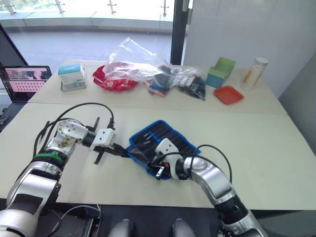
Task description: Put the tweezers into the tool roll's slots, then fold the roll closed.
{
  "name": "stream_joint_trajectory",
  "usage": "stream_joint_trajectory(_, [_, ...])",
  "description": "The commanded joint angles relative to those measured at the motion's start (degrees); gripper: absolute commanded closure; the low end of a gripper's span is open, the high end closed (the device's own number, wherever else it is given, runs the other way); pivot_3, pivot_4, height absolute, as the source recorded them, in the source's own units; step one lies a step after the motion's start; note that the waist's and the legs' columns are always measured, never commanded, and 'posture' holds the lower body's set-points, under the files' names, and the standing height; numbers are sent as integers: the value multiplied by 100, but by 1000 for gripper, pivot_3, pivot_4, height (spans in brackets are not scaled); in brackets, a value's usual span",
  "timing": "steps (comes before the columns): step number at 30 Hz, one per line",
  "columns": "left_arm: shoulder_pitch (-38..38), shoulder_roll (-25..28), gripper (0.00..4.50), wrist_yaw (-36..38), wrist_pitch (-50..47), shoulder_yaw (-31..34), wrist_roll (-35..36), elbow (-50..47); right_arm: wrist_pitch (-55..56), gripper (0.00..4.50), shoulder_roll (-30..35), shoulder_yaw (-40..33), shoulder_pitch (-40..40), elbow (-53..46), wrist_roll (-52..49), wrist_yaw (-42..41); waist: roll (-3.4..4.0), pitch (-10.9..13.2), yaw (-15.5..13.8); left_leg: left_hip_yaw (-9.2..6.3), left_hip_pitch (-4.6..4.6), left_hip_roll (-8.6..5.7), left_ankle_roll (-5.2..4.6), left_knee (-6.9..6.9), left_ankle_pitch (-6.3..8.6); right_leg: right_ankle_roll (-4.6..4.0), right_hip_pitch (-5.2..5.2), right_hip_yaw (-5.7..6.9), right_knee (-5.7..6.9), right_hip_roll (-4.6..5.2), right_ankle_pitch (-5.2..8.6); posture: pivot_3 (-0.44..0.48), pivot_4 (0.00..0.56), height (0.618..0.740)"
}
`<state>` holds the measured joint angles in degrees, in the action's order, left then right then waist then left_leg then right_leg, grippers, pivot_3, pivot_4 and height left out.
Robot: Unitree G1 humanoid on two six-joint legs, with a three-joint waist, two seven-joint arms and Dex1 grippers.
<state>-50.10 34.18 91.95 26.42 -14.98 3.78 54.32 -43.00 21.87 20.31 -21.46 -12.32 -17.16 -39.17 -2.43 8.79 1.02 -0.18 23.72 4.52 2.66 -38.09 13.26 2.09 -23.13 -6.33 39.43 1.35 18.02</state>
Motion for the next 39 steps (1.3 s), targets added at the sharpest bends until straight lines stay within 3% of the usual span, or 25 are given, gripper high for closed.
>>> stream_joint_trajectory(1, [60, 118, 3270, 48, -526, 114, 175, -315, -267, 4500, 56, 154, 119, 250, 201, 131, 1, 0, 1, 0, -1, 0, 0, 0, 0, 0, 1, 0, 0, 0, 0, 0, 150, 717])
stream_joint_trajectory(5, [177, 191, 1982, 31, -983, 195, 116, -619, -282, 4500, 54, 169, 116, 250, 212, 151, 0, -1, 0, 0, -4, 0, 0, -1, 0, 0, 2, 1, 9, 0, 0, 0, 150, 717])
stream_joint_trajectory(8, [406, 539, 994, 54, -1854, -133, 640, -1282, -262, 4500, 70, 189, 104, 250, 221, 137, 1, -1, 22, -1, -5, 0, 0, -1, 0, 0, 2, 0, 11, 0, 0, 0, 150, 717])
stream_joint_trajectory(11, [587, 974, 994, 55, -3355, -240, 1612, -2211, -262, 4500, 53, 212, 78, 236, 220, 140, 1, 0, 42, -2, -5, 1, 0, -1, 0, 0, 0, 0, 20, 0, 0, 0, 150, 717])
stream_joint_trajectory(15, [654, 1179, 2205, 55, -4309, -18, 2194, -2762, -194, 4500, 70, 260, 53, 199, 222, 70, 2, -1, 35, -8, -8, 1, 0, -1, 0, 1, 3, 7, 22, 0, 1, 0, 150, 717])
stream_joint_trajectory(22, [704, 549, 4465, -854, -4766, 662, 2137, -3015, -232, 4500, 74, 270, 55, 122, 231, 72, 2, -1, 25, -8, -17, 1, 1, -3, 0, -1, 9, 8, 23, -1, 3, 0, 150, 717])
stream_joint_trajectory(25, [939, 170, 4465, -1469, -4557, 726, 1896, -3113, -243, 4500, 88, 263, 45, 82, 224, 60, 6, -3, 9, -8, -18, 0, 1, -3, 0, -2, 10, 6, 23, 0, 2, 0, 150, 717])
stream_joint_trajectory(31, [1637, -212, 4465, -1940, -4087, 713, 1515, -3243, -307, 4500, 117, 230, 24, -11, 192, 50, 7, -4, 14, -8, -16, 1, 0, -3, 0, -2, 6, 4, 24, -1, 2, 0, 150, 717])
stream_joint_trajectory(35, [1909, -435, 4465, -2571, -3304, 662, 930, -2647, -374, 4500, 204, 203, 9, -227, 116, -38, 9, -6, -36, -7, -18, -3, 1, -3, 0, -2, 11, 3, 19, 3, 2, 0, 150, 717])
stream_joint_trajectory(39, [2164, -621, 4465, -2751, -2993, 626, 779, -2366, -178, 4500, 275, 178, -55, -419, 15, -287, 18, -13, -69, -7, -40, -7, 1, -5, 0, -2, 48, 8, -2, 8, 2, 0, 150, 717])
